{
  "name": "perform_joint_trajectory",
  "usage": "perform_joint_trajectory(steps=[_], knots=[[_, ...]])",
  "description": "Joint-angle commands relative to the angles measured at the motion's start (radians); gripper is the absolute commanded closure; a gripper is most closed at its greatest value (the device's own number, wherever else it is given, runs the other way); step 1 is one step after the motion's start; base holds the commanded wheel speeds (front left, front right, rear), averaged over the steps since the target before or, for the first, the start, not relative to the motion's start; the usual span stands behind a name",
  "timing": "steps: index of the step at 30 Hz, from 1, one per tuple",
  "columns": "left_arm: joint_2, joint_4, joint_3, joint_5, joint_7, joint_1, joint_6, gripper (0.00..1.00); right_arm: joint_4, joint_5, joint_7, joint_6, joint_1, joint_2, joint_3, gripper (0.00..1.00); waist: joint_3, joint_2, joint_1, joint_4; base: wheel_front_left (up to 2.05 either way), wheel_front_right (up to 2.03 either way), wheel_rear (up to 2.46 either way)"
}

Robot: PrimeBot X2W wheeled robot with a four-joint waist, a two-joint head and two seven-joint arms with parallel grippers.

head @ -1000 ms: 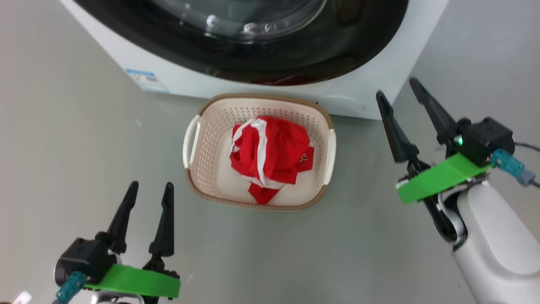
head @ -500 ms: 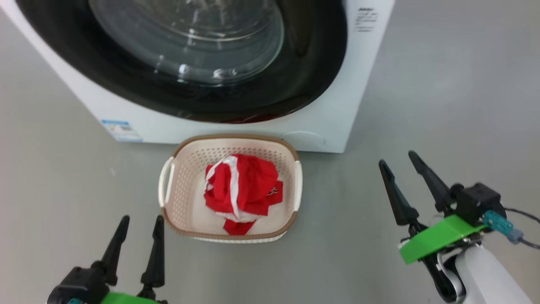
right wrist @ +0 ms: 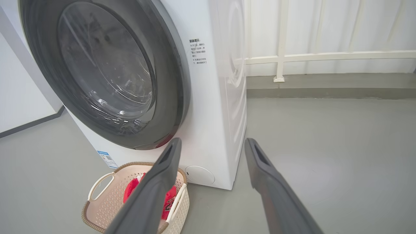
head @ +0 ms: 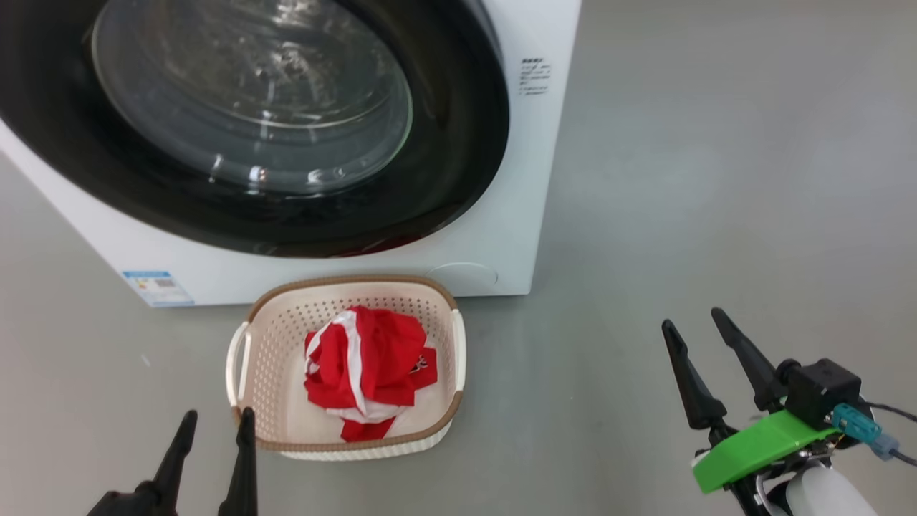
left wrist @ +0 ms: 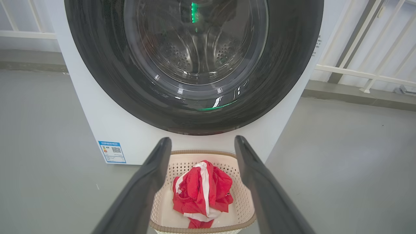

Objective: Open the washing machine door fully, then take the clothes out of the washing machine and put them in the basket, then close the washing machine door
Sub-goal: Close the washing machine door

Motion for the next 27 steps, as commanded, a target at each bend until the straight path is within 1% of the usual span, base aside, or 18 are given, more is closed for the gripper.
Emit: perform_joint_trajectory(steps=[1, 12, 27], knots=[[0.023, -0.021, 0.043, 0.007, -0.012, 0.005, -0.006, 0.0, -0.027, -0.001, -0.004, -0.001, 0.016, -0.002, 0.012, 0.0, -0.031, 0.0, 0.0, -0.032, 0.0, 0.0, 0.0], [0.024, -0.033, 0.078, 0.008, -0.012, 0.065, -0.006, 0.0, -0.032, -0.006, -0.004, -0.001, 0.1, -0.008, -0.015, 0.0, -0.09, 0.0, 0.0, -0.085, 0.0, 0.0, 0.0], [0.018, -0.046, 0.112, 0.023, -0.012, 0.1, -0.006, 0.0, -0.047, -0.011, -0.004, -0.001, 0.156, -0.015, -0.04, 0.0, -0.112, 0.0, 0.0, -0.128, 0.0, 0.0, 0.0]])
